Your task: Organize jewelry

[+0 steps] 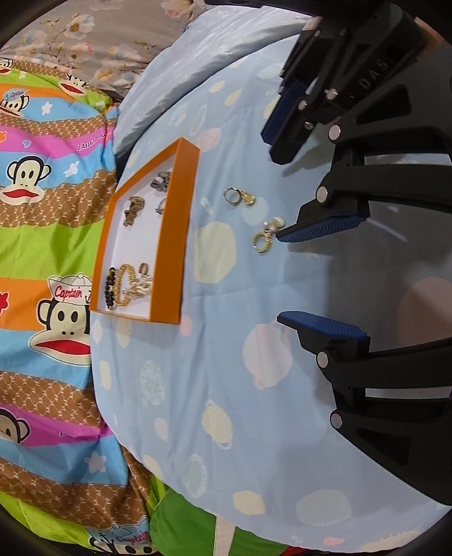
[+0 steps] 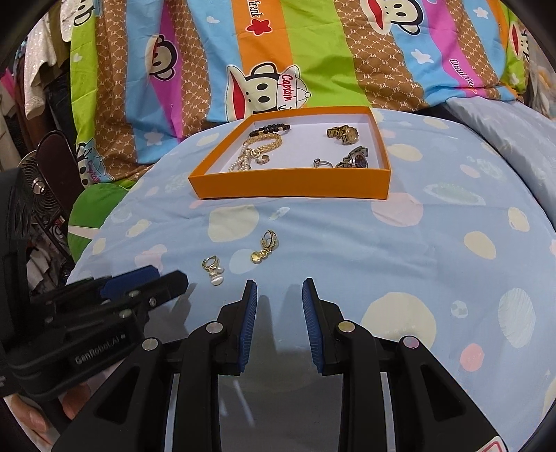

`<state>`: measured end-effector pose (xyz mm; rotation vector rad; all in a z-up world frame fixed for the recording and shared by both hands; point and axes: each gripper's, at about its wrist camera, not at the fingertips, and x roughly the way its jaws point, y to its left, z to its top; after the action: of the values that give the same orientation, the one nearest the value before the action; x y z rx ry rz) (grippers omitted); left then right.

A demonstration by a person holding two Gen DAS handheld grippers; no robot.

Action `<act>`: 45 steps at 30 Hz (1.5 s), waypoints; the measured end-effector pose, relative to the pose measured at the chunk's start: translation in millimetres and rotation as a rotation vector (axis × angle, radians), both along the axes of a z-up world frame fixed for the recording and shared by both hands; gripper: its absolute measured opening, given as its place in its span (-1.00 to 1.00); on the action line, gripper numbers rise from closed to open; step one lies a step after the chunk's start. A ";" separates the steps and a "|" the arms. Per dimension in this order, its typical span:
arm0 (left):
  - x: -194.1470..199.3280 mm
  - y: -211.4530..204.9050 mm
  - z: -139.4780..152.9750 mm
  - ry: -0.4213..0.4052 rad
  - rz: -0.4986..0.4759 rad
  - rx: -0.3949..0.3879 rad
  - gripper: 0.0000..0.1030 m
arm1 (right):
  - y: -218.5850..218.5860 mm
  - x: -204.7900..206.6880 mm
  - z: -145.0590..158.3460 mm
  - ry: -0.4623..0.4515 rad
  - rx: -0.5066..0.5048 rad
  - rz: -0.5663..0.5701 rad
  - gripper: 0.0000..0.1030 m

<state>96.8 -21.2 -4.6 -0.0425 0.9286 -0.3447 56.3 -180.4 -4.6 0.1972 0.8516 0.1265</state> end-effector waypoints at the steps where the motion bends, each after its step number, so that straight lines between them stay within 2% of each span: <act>1: -1.5 0.7 -1.6 0.000 -0.001 0.001 -0.23 | -0.5 0.8 -0.5 0.001 0.002 -0.001 -0.48; 6: -3.7 0.7 -1.9 -0.014 -0.007 0.007 -0.22 | -0.6 10.9 -3.3 0.013 0.021 -0.003 -0.48; 10: -3.8 0.5 -2.3 -0.020 -0.017 -0.004 -0.10 | 1.8 23.9 -4.5 0.018 0.021 0.000 -0.48; 19: -4.2 -1.1 -3.1 -0.025 -0.030 -0.008 0.00 | 10.1 48.6 -4.3 0.021 0.023 0.016 -0.48; 21: -4.0 -1.1 -2.9 -0.024 -0.031 -0.009 0.01 | 11.0 51.4 -4.9 0.025 0.024 0.019 -0.54; 22: -3.9 -1.3 -2.9 -0.024 -0.032 -0.009 0.01 | 10.8 52.2 -5.2 0.026 0.028 0.022 -0.64; 25: -3.8 -1.8 -2.9 -0.025 -0.032 -0.006 0.02 | 10.1 51.6 -5.9 0.027 0.031 0.023 -0.89; 26: -3.6 -1.9 -2.9 -0.025 -0.032 -0.006 0.02 | 10.3 51.5 -5.7 0.025 0.030 0.020 -0.91; 33: 1.1 -7.5 -2.2 -0.025 -0.027 0.016 0.02 | 4.6 34.0 -1.0 -0.006 0.010 0.001 -0.91; 45: 16.6 -36.9 -4.1 -0.035 -0.035 0.050 0.00 | -23.3 -0.8 -4.9 0.010 0.046 -0.054 -0.91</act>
<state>113.4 -58.1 -8.7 0.0257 0.9043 -0.3533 55.5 -203.7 -9.5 0.2636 0.8528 0.0944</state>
